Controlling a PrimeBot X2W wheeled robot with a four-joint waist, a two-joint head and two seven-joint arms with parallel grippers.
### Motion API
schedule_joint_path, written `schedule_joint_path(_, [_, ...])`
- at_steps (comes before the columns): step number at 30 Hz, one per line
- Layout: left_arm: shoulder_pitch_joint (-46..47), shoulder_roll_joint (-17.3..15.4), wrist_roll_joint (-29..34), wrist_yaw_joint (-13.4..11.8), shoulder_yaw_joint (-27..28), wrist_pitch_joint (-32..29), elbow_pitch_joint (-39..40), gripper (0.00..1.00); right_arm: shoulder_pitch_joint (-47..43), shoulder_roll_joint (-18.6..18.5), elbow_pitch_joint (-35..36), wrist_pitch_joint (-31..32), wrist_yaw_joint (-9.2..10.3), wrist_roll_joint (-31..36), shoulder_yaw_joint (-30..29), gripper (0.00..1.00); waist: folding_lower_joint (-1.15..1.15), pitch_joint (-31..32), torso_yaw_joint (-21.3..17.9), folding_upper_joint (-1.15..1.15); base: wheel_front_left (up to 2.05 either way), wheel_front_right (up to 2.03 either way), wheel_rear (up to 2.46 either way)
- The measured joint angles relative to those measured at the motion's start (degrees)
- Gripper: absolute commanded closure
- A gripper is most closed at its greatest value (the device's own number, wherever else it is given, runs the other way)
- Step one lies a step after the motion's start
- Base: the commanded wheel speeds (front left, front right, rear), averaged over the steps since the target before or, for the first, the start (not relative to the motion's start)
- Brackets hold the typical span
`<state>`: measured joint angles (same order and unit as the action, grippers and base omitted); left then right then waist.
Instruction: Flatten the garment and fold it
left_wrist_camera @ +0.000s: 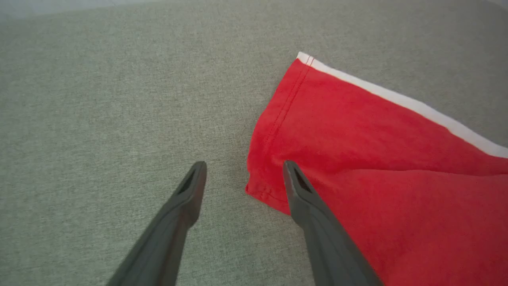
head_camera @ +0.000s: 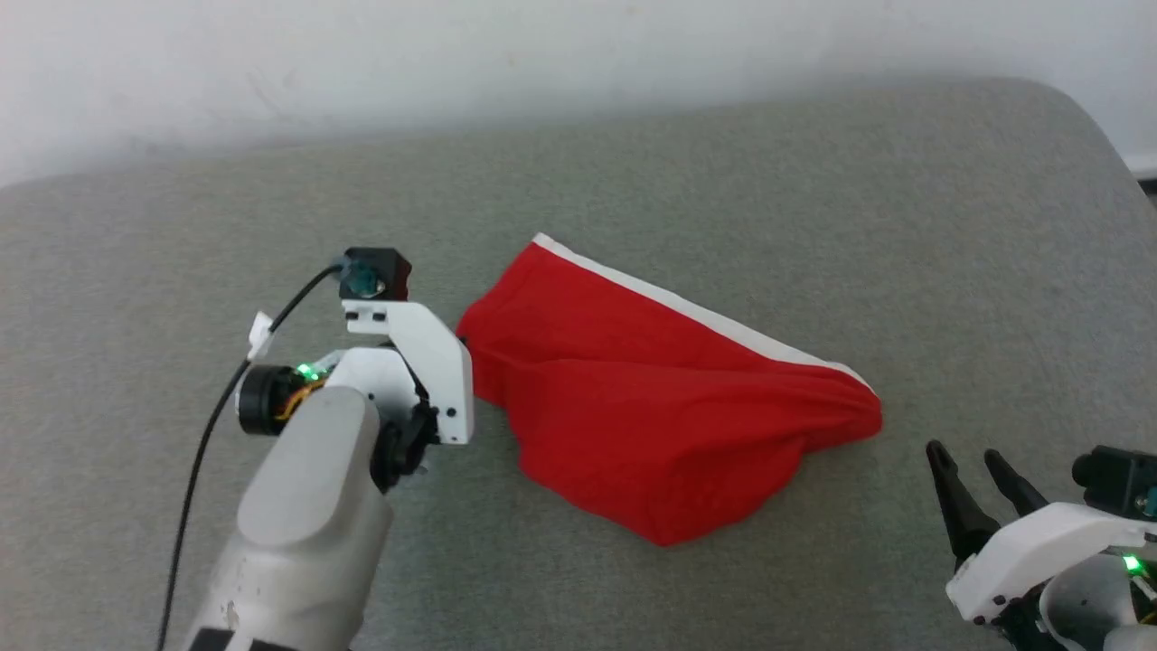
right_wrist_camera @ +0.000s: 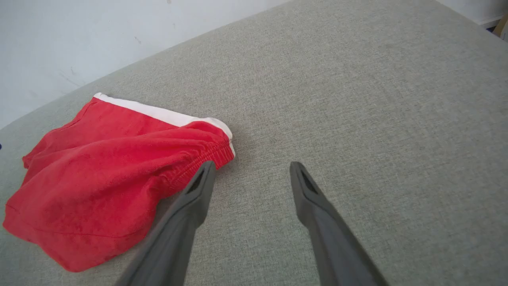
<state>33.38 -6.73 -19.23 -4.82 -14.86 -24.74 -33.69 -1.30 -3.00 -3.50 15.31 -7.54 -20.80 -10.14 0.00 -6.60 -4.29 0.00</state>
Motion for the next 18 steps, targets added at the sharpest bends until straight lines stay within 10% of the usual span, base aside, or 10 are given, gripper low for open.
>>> schedule_joint_path(10, [4.04, -1.75, 2.69, 0.25, -3.97, -10.33, -7.89, 0.00, 0.79, -0.03, -0.56, -1.75, 0.00, -0.99, 1.04, 0.00, 0.00, -3.94, -4.48, 0.00, 0.00, 0.00, 0.00])
schedule_joint_path(13, [4.62, -1.66, 1.78, 1.16, -3.68, -10.62, -8.11, 1.00, 0.79, -0.03, -0.82, -2.25, 0.00, -1.03, 1.40, 0.00, 0.00, -4.44, -4.63, 0.00, 0.00, 0.00, 0.00])
schedule_joint_path(18, [3.83, 0.09, -1.88, 1.81, -1.33, -5.87, -7.62, 1.00, 1.01, -0.03, -0.98, -2.79, 0.00, -0.98, 2.69, 0.00, 0.01, -4.06, -3.28, 0.00, 0.00, 0.00, 0.00])
